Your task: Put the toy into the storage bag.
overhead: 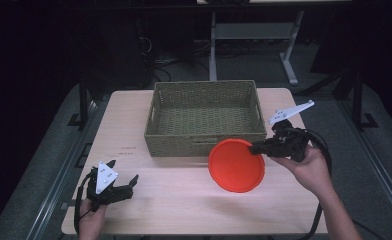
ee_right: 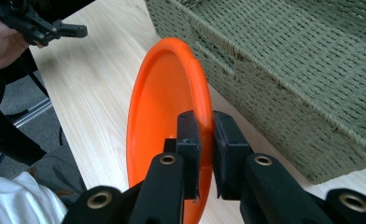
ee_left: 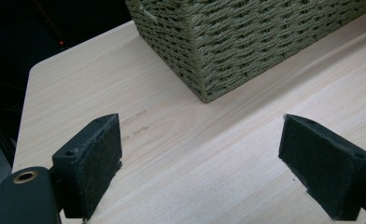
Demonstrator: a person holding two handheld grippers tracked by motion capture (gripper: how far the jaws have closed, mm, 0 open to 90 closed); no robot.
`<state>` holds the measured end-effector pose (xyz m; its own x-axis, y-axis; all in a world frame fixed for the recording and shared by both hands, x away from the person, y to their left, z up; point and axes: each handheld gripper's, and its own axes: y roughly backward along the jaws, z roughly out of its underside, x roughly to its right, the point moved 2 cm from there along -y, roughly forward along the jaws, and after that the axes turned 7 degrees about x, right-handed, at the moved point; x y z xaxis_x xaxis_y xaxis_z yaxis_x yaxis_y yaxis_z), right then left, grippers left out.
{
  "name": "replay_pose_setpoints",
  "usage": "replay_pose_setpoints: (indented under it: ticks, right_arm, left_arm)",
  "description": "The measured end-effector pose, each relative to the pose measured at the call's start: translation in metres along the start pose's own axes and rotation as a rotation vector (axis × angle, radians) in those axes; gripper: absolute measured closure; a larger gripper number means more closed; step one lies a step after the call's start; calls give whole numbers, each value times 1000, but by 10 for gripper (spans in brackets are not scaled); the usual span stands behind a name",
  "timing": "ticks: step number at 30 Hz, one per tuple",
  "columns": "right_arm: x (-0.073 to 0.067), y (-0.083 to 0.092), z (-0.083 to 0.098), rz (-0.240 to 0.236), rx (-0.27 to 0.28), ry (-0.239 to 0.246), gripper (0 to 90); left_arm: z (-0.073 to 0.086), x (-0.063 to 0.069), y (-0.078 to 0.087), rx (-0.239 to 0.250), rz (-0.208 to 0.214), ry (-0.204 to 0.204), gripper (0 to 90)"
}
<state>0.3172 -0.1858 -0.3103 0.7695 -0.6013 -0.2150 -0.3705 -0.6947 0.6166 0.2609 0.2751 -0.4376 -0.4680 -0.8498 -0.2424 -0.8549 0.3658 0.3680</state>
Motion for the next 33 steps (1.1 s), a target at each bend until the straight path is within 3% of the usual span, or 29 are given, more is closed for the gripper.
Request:
replay_pose_setpoints:
  ticks: [33]
  right_arm:
    - [6, 5, -52, 6, 27, 17, 817]
  left_arm:
    - [0, 0, 0, 4, 0, 5, 128]
